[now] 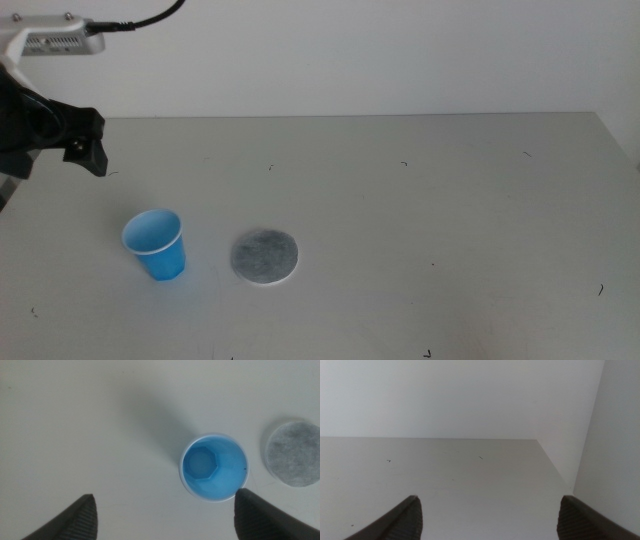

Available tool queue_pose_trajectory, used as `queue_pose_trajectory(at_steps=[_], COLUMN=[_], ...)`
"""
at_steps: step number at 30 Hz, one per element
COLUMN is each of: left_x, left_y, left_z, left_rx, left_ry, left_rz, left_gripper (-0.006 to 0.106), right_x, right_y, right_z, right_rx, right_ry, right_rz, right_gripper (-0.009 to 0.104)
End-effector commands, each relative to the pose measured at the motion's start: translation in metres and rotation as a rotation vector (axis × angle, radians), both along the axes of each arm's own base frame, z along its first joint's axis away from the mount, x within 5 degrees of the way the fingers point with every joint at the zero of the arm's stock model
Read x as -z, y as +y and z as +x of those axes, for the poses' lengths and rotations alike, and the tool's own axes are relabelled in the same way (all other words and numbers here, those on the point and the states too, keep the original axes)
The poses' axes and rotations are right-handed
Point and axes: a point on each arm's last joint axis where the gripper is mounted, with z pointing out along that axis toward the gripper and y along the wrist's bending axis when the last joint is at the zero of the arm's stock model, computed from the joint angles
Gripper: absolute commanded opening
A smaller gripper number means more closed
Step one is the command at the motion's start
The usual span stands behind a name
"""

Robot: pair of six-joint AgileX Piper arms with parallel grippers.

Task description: Place an empty cup on a cup mat.

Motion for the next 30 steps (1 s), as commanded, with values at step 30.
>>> queue_pose_trajectory(at_steps=[30], left_x=[0.125], left_y=[-0.007], left_z=[0.069], left_rx=[-0.042], left_ry=[0.319], left_rz=[-0.109], left_gripper=[0.096], right_x=[-0.012], right_y=[0.0], right_z=[-0.002], right_rx=[-0.004], right_ry=[-0.108], right_rz=[-0.023], right_gripper=[0.094])
